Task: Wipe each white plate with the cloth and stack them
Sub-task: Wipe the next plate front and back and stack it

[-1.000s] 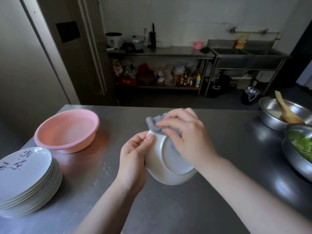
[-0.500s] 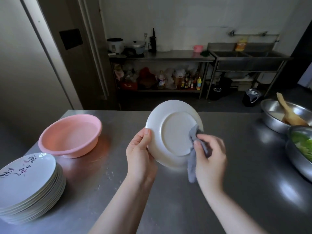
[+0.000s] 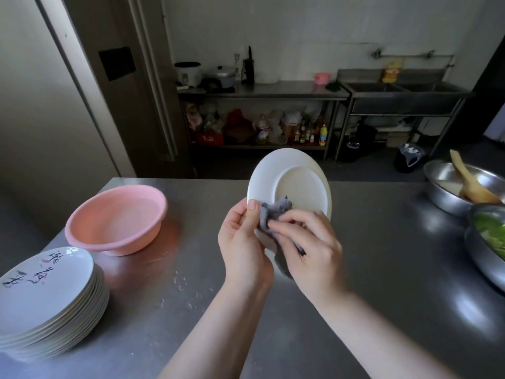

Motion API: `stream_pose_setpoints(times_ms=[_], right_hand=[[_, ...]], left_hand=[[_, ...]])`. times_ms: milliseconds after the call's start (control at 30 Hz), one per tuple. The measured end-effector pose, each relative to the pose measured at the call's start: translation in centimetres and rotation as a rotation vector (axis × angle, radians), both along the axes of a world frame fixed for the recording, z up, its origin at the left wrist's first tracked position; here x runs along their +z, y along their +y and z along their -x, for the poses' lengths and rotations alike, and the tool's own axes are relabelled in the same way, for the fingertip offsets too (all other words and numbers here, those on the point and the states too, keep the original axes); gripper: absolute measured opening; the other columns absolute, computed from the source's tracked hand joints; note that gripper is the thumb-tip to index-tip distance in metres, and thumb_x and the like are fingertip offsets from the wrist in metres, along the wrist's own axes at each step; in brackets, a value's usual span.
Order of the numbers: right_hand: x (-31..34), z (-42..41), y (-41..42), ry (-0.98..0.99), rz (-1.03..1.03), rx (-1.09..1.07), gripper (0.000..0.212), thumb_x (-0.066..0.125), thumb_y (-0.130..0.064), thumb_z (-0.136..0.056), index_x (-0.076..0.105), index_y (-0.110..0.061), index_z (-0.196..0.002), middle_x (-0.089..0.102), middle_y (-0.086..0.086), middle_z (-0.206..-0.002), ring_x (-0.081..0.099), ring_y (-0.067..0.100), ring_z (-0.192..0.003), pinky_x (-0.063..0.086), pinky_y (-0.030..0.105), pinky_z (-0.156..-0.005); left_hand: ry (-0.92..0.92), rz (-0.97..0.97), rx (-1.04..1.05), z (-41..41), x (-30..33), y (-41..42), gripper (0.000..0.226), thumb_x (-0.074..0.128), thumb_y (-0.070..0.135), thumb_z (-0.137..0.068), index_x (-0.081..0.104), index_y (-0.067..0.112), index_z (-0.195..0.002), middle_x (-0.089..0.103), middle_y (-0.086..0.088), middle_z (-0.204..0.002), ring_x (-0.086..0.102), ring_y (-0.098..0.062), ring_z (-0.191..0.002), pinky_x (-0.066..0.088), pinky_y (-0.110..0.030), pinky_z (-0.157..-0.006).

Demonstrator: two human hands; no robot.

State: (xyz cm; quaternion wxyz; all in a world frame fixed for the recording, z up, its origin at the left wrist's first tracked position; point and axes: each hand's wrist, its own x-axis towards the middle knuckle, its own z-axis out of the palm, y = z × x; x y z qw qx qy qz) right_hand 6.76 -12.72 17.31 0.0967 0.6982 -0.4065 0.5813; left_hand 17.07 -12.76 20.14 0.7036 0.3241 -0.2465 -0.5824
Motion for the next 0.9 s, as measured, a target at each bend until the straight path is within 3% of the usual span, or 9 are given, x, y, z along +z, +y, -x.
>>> stream_pose_setpoints(times_ms=[133, 233, 367, 433, 567, 700, 833, 900], right_hand=[[-0.7, 0.4, 0.6, 0.0, 0.006, 0.003, 0.019, 0.074, 0.005, -0.079, 0.077, -0.008, -0.092, 0.066, 0.004, -0.09, 0.059, 0.019, -0.081, 0.051, 0.028, -0.078], [0.5, -1.2, 0.0, 0.009, 0.004, -0.002, 0.014, 0.071, -0.001, -0.083, 0.077, -0.01, -0.091, 0.067, 0.004, -0.088, 0.057, 0.022, -0.077, 0.05, 0.031, -0.074], [0.5, -0.4, 0.3, 0.112, 0.019, 0.018, 0.018, 0.073, 0.003, -0.081, 0.077, -0.01, -0.093, 0.067, 0.006, -0.088, 0.054, 0.023, -0.072, 0.049, 0.033, -0.069], [0.1, 0.9, 0.4, 0.1, 0.015, 0.005, 0.016, 0.074, 0.004, -0.08, 0.077, -0.008, -0.091, 0.067, 0.007, -0.087, 0.056, 0.024, -0.071, 0.05, 0.032, -0.068], [-0.6, 2.8, 0.1, -0.011, -0.036, -0.057, 0.014, 0.072, 0.003, -0.08, 0.077, -0.005, -0.09, 0.068, 0.007, -0.091, 0.06, 0.024, -0.076, 0.051, 0.028, -0.074], [-0.3, 4.2, -0.7, -0.24, -0.213, -0.106, 0.019, 0.071, 0.007, -0.08, 0.076, -0.006, -0.092, 0.066, 0.003, -0.096, 0.061, 0.008, -0.089, 0.045, 0.014, -0.082], [2.5, 5.3, -2.1, -0.483, -0.364, -0.071, 0.021, 0.067, -0.002, -0.085, 0.073, -0.02, -0.094, 0.066, -0.005, -0.097, 0.063, 0.005, -0.094, 0.045, 0.014, -0.084], [4.2, 5.4, -2.7, -0.469, -0.408, -0.058, 0.017, 0.068, -0.007, -0.085, 0.073, -0.02, -0.094, 0.067, -0.007, -0.097, 0.063, 0.005, -0.094, 0.046, 0.015, -0.084]], left_hand=[[0.018, 0.0, 0.051, -0.1, 0.3, -0.3, 0.024, 0.054, 0.016, -0.098, 0.06, -0.005, -0.109, 0.064, -0.016, -0.087, 0.061, -0.024, -0.077, 0.053, -0.027, -0.063], [0.089, -0.006, -0.006, 0.2, 0.4, 0.0, 0.02, 0.048, 0.015, -0.102, 0.06, -0.001, -0.098, 0.061, -0.018, -0.086, 0.061, -0.026, -0.077, 0.055, -0.029, -0.065], [0.083, -0.006, -0.043, -0.9, 0.6, -0.6, 0.02, 0.05, 0.018, -0.098, 0.058, -0.001, -0.098, 0.059, -0.023, -0.095, 0.058, -0.039, -0.082, 0.053, -0.038, -0.075], [0.056, -0.028, -0.002, -1.5, 0.5, -1.2, 0.026, 0.05, 0.019, -0.1, 0.067, 0.0, -0.094, 0.068, -0.016, -0.088, 0.066, -0.028, -0.081, 0.056, -0.033, -0.073], [-0.009, -0.023, 0.035, -2.2, 0.4, -1.7, 0.035, 0.049, 0.015, -0.101, 0.077, 0.016, -0.081, 0.072, 0.003, -0.083, 0.065, -0.005, -0.072, 0.051, -0.02, -0.07], [-0.048, -0.018, 0.0, -3.0, -0.4, -1.7, 0.026, 0.05, 0.014, -0.1, 0.075, 0.014, -0.099, 0.074, 0.002, -0.097, 0.065, -0.006, -0.081, 0.051, -0.019, -0.074], [-0.062, -0.011, -0.088, -4.1, -1.6, -1.3, 0.029, 0.05, 0.021, -0.1, 0.079, 0.018, -0.096, 0.072, 0.005, -0.094, 0.064, -0.006, -0.082, 0.052, -0.02, -0.073], [-0.051, -0.003, -0.115, -4.4, -2.1, -1.2, 0.031, 0.048, 0.021, -0.1, 0.079, 0.018, -0.095, 0.072, 0.006, -0.092, 0.066, -0.005, -0.082, 0.054, -0.019, -0.073]])
